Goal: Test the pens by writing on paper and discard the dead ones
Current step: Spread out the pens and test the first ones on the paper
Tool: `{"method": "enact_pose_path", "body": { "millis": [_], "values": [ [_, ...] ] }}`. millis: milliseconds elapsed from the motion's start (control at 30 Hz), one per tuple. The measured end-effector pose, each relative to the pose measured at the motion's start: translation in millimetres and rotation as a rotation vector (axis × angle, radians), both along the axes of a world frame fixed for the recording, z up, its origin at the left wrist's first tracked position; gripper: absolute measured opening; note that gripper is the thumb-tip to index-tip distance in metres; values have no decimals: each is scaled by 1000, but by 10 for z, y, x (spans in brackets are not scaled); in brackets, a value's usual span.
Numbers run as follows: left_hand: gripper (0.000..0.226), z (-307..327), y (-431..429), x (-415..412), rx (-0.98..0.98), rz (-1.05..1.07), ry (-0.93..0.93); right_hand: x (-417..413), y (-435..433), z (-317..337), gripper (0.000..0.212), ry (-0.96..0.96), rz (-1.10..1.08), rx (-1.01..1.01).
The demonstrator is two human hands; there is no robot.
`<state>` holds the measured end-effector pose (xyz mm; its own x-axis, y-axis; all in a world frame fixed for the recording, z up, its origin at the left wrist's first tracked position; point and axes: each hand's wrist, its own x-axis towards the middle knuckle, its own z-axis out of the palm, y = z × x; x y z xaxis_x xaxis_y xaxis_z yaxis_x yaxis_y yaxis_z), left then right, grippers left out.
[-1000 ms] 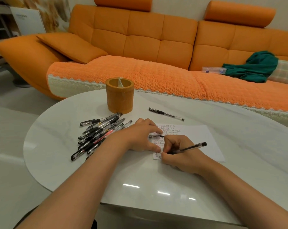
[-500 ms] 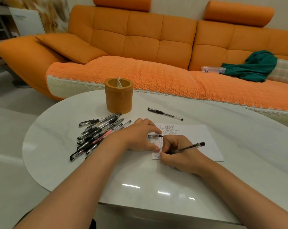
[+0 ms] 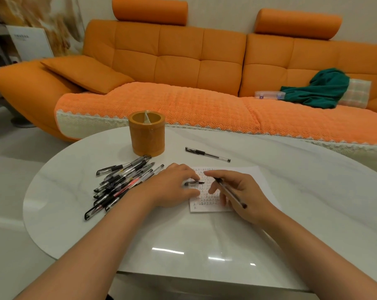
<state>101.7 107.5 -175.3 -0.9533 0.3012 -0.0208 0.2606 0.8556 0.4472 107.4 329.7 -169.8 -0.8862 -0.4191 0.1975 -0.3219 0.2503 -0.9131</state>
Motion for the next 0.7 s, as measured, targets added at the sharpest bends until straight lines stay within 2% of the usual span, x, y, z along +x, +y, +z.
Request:
{"method": "enact_pose_path", "body": {
  "millis": [100,167,267,333,433,500,567,700],
  "values": [
    [38,-9,26,-3,5,46,48,-42,60,33,45,-100,-68,-17],
    [31,-26,36,-21,-11,63,86,-61,70,67,49,-209,-66,-125],
    [23,-19,56,-30,-32,75,128,-88,73,119,42,-247,-59,-237],
    [20,-2,76,-22,-35,84,145,-106,90,133,39,-80,-117,-79],
    [18,-2,86,-24,-10,152,192,-128,101,105,41,194,-163,325],
    [21,-5,83,-28,27,191,214,-123,91,105,29,294,-216,516],
    [25,21,98,-17,73,196,191,-113,85,108,22,383,-254,643],
    [26,17,102,-33,105,180,148,-131,102,77,26,500,-238,745]
  ]
}}
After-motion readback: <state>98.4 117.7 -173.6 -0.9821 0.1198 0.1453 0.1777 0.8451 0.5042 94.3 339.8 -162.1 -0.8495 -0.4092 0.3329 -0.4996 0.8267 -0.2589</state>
